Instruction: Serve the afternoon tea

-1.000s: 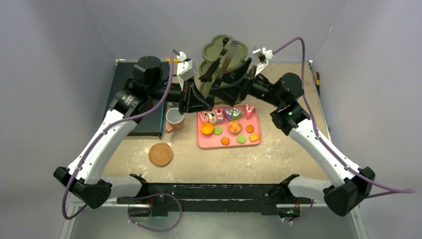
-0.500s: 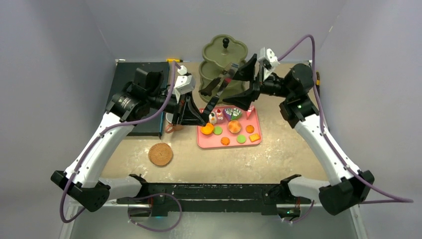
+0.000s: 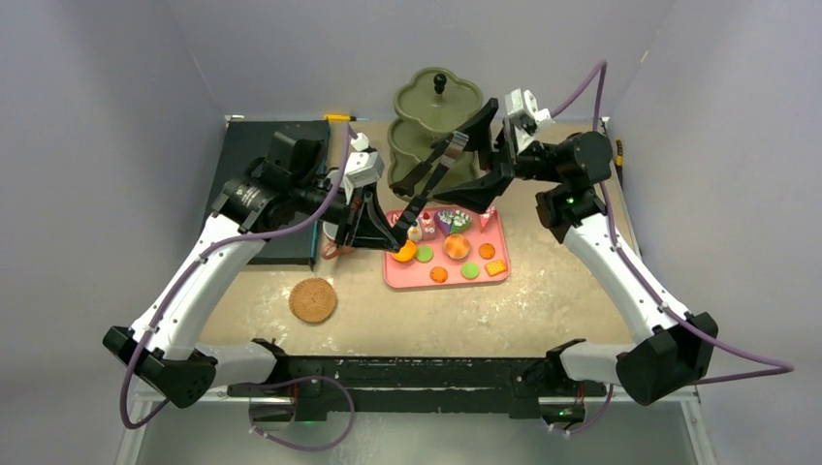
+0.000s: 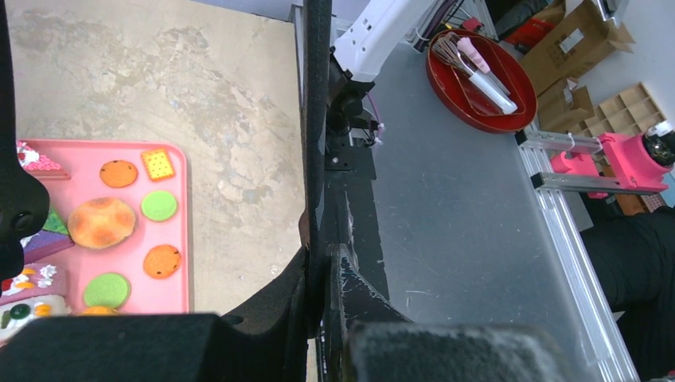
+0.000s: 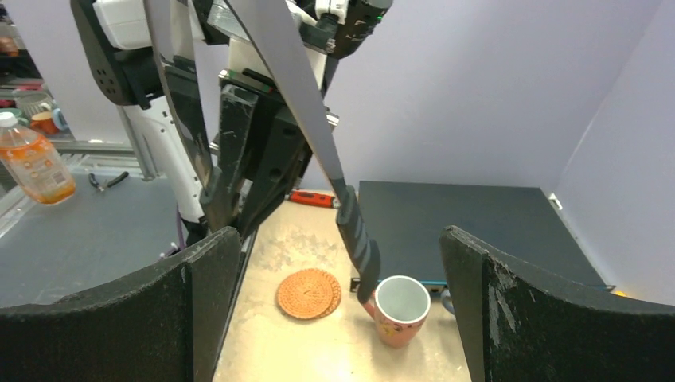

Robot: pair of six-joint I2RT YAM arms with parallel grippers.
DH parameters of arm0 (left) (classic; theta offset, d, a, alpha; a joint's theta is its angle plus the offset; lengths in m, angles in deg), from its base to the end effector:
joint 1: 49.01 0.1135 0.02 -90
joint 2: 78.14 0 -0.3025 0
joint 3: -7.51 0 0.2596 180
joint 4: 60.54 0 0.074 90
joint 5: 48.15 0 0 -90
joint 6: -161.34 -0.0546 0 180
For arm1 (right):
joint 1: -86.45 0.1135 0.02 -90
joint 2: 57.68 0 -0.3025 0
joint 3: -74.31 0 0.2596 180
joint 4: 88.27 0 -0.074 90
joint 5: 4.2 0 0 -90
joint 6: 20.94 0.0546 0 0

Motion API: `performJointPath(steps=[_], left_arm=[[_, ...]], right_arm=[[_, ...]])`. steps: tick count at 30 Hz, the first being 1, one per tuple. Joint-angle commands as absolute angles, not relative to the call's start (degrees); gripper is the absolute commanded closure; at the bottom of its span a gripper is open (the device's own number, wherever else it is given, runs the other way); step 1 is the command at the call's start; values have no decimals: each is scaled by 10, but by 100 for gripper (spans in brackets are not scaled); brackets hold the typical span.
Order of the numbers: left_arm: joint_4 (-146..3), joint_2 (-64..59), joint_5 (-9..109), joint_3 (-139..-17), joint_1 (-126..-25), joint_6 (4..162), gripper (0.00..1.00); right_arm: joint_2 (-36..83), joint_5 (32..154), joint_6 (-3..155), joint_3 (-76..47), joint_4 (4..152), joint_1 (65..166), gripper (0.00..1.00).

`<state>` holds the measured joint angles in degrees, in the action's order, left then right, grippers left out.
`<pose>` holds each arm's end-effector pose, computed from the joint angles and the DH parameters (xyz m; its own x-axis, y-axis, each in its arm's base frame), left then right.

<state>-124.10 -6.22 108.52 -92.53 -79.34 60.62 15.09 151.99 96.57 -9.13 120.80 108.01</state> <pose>0.1758 -0.1609 0.4680 -0.3344 0.2810 -0.8995 0.9240 -0.0898 -0.3716 0.2229 0.1418 0.5119 0.1566 0.2624 -0.9522 -0.9865 -0.0048 -0.1636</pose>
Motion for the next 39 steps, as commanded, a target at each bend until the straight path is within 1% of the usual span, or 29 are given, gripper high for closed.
performJointPath(steps=[1,3,9,12,18,22,24,29,33,39], left_arm=[[-1195,-61,1081,-937,-790,600,100],[-1186,-61,1076,-934,-791,603,100],[-1160,-62,1059,-931,-791,616,100],[-1164,-59,1062,-931,-791,615,100],[-1181,-62,1055,-936,-791,600,100],[-1189,-65,1059,-940,-791,596,100],[-1198,-65,1060,-944,-791,590,100],[-1213,-63,1066,-952,-791,580,100],[-1213,-59,1069,-953,-790,579,100],[-1213,-56,1066,-954,-791,578,100]], right_arm=[[157,1523,954,-126,1169,1106,2],[153,1501,915,-134,1125,1118,2],[144,1456,864,-155,1047,1155,2],[145,1441,844,-160,1028,1171,2],[141,1464,838,-165,1015,1173,2],[130,1464,767,-189,902,1164,2],[121,1479,749,-189,875,1148,2],[88,1524,751,-169,884,1123,2],[80,1554,804,-152,960,1123,2],[101,1509,821,-158,979,1123,2]])
